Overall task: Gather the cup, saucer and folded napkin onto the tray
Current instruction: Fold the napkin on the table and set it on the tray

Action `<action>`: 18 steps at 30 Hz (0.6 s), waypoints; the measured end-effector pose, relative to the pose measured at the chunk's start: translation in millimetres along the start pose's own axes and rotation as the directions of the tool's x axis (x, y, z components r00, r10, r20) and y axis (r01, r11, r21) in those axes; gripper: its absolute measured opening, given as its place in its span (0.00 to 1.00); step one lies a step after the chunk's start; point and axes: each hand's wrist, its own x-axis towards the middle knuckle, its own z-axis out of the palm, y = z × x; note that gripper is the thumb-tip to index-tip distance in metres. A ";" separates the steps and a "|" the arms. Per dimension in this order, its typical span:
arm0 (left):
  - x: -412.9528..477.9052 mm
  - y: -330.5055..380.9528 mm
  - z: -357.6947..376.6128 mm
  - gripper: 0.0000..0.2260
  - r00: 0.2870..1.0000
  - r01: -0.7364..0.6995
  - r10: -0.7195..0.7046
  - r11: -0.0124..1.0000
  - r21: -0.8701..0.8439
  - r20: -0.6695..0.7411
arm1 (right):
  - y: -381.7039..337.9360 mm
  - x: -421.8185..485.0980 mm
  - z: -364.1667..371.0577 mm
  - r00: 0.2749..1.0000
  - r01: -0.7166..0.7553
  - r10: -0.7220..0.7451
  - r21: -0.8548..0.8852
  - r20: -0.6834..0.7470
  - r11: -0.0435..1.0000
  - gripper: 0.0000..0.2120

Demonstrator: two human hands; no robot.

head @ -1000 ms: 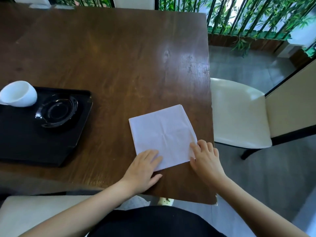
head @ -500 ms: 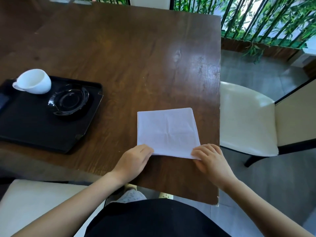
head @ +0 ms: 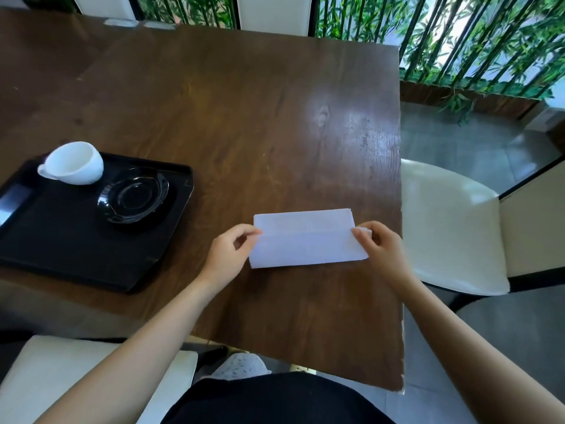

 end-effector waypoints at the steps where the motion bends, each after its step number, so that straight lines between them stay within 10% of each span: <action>1: 7.4 2.6 3.8 0.05 0.999 0.009 -0.010 1.000 -0.019 -0.051 | -3.5 7.7 5.1 0.999 -0.008 0.008 -0.014 -0.039 1.000 0.07; 18: 65.9 -18.2 54.2 0.10 0.970 0.095 -0.008 0.933 0.348 -0.244 | 5.8 68.8 71.0 0.950 -0.165 0.022 -0.438 -0.313 0.884 0.11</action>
